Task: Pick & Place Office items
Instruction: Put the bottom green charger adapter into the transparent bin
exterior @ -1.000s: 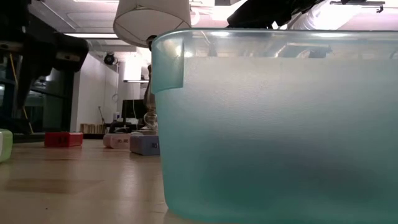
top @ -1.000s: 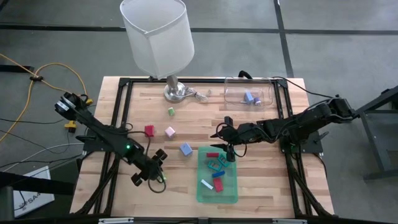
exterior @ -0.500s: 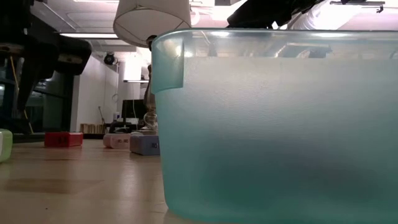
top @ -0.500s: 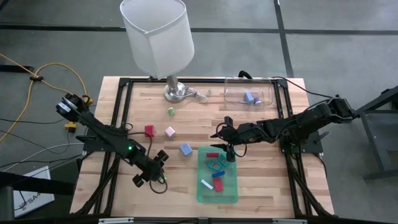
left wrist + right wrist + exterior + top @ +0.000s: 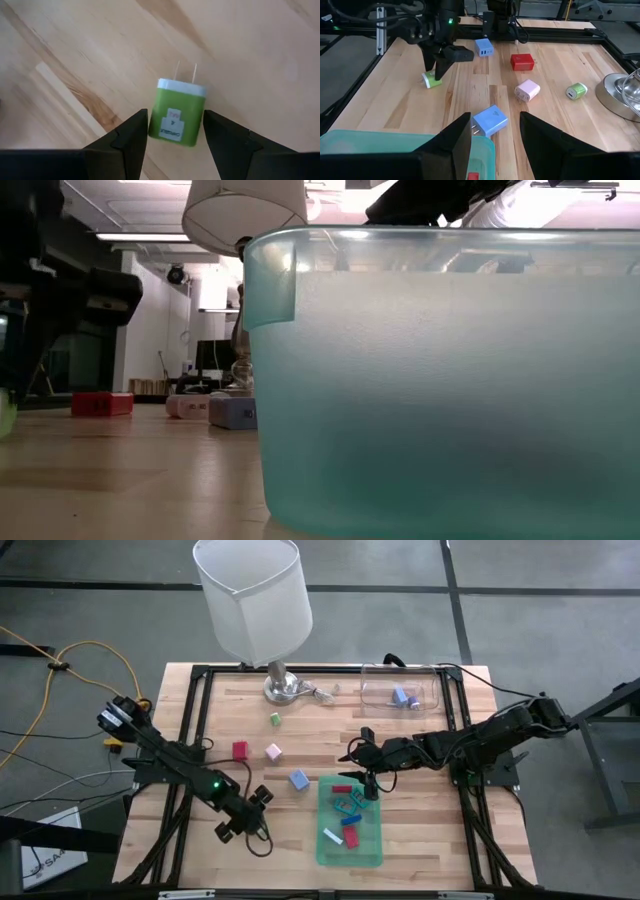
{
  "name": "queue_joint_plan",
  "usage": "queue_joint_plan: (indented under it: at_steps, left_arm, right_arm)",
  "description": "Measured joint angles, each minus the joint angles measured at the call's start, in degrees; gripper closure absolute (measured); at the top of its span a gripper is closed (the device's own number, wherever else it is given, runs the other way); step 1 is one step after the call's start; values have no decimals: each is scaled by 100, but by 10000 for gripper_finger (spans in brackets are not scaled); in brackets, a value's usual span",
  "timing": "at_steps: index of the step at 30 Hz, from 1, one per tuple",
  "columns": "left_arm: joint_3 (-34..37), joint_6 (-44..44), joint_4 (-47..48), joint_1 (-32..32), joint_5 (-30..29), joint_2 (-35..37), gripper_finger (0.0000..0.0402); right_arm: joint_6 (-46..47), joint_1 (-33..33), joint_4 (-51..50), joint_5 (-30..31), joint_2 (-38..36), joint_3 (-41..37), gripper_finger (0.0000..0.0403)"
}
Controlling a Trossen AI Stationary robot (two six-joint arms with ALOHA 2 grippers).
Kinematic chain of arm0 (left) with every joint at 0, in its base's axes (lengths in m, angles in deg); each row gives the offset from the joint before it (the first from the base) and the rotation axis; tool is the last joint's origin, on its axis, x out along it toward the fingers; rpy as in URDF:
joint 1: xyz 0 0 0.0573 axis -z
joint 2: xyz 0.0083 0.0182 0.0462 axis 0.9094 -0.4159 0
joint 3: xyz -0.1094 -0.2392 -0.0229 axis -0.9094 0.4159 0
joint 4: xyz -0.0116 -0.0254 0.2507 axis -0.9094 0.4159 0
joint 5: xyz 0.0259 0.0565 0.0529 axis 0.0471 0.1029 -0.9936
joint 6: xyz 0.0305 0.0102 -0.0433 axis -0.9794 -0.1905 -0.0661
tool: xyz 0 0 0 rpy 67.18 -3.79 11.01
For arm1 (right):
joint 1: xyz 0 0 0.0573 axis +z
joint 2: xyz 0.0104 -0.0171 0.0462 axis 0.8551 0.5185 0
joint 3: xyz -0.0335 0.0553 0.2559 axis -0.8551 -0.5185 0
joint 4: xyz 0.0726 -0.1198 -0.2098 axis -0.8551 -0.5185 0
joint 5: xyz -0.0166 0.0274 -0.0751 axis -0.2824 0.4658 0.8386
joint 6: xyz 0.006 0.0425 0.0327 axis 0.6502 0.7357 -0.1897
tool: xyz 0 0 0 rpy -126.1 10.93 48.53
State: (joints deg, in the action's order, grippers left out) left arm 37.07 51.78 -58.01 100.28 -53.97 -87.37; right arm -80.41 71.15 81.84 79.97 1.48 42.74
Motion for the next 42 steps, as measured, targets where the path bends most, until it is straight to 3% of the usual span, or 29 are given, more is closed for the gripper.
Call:
queue_joint_plan:
  at_steps: [23,31,42]
  left_arm:
    - [2,414,-18,15,123,-47,218]
    - [2,414,-20,15,138,-47,256]
    - [2,412,-94,15,92,-47,253]
  right_arm:
    - [15,0,2,-1,0,0,249]
    - [15,0,2,-1,0,0,249]
    - [17,0,2,-1,0,0,249]
